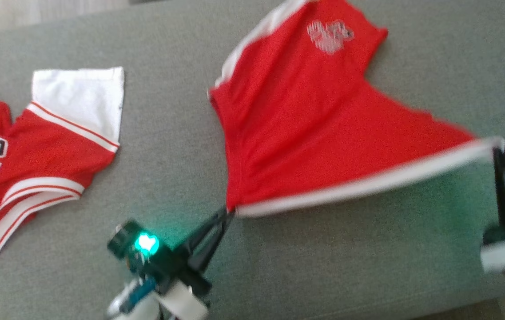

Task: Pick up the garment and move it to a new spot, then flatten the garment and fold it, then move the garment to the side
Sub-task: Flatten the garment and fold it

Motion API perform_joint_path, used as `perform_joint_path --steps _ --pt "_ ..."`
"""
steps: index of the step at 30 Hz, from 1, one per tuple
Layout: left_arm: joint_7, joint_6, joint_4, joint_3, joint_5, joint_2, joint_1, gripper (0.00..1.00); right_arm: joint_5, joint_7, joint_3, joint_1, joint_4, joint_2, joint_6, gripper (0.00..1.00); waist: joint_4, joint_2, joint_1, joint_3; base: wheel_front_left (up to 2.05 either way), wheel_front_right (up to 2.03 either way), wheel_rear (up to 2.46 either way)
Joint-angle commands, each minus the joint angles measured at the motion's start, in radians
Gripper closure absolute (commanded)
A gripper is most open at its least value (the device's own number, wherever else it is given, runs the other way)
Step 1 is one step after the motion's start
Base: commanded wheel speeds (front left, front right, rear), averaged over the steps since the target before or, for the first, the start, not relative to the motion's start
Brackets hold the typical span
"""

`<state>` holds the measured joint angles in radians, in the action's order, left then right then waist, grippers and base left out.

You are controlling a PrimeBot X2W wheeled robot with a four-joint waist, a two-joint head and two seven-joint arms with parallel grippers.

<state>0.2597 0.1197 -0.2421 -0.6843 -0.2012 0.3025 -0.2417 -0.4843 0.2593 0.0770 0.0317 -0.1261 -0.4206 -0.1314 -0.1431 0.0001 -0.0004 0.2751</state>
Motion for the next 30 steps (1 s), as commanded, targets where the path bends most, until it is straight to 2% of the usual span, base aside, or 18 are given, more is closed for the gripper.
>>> perform_joint_path --steps 1,5,8,14,18,22,26,30 --pt "0.002 -0.015 0.036 0.033 0.012 0.022 0.011 1.0 -0.009 0.002 -0.004 -0.049 0.055 -0.031 0.001 1.0 0.005 -0.0001 0.0004 -0.03 0.0 0.0 0.0" --pt "0.002 -0.022 0.064 0.037 0.022 0.037 0.11 1.0 -0.02 0.002 -0.042 -0.194 0.133 -0.046 0.001 1.0 0.007 -0.0001 0.0004 -0.06 0.0 0.0 0.0" --pt "0.002 -0.022 0.101 0.045 0.013 0.044 0.17 1.0 -0.003 -0.001 -0.107 -0.27 0.203 -0.041 0.001 1.0 0.013 -0.0001 0.0004 -0.081 0.0 0.0 0.0" --pt "0.002 -0.013 0.162 0.058 -0.01 0.022 0.17 1.0 0.06 -0.062 -0.21 -0.284 0.307 0.005 0.001 1.0 0.042 -0.0001 0.0004 -0.091 0.0 0.0 0.0" --pt "0.002 -0.001 0.16 0.053 -0.035 -0.015 0.079 1.0 0.134 -0.14 -0.256 -0.173 0.312 0.033 0.001 1.0 0.075 -0.0001 0.0004 -0.06 0.0 0.0 0.0" --pt "-0.013 0.005 0.104 0.042 -0.059 -0.063 -0.063 1.0 0.16 -0.218 -0.244 -0.022 0.255 0.042 0.001 1.0 0.123 -0.0001 0.0004 -0.013 0.0 0.0 0.0" --pt "-0.042 0.008 0.015 0.036 -0.098 -0.117 -0.204 1.0 0.179 -0.269 -0.204 0.122 0.153 0.013 0.001 1.0 0.165 -0.0001 0.0004 0.033 0.0 0.0 0.0" --pt "-0.067 0.01 -0.087 0.028 -0.128 -0.144 -0.319 1.0 0.17 -0.285 -0.138 0.27 0.035 -0.04 0.001 1.0 0.19 -0.0001 0.0004 0.073 0.0 0.0 0.0"
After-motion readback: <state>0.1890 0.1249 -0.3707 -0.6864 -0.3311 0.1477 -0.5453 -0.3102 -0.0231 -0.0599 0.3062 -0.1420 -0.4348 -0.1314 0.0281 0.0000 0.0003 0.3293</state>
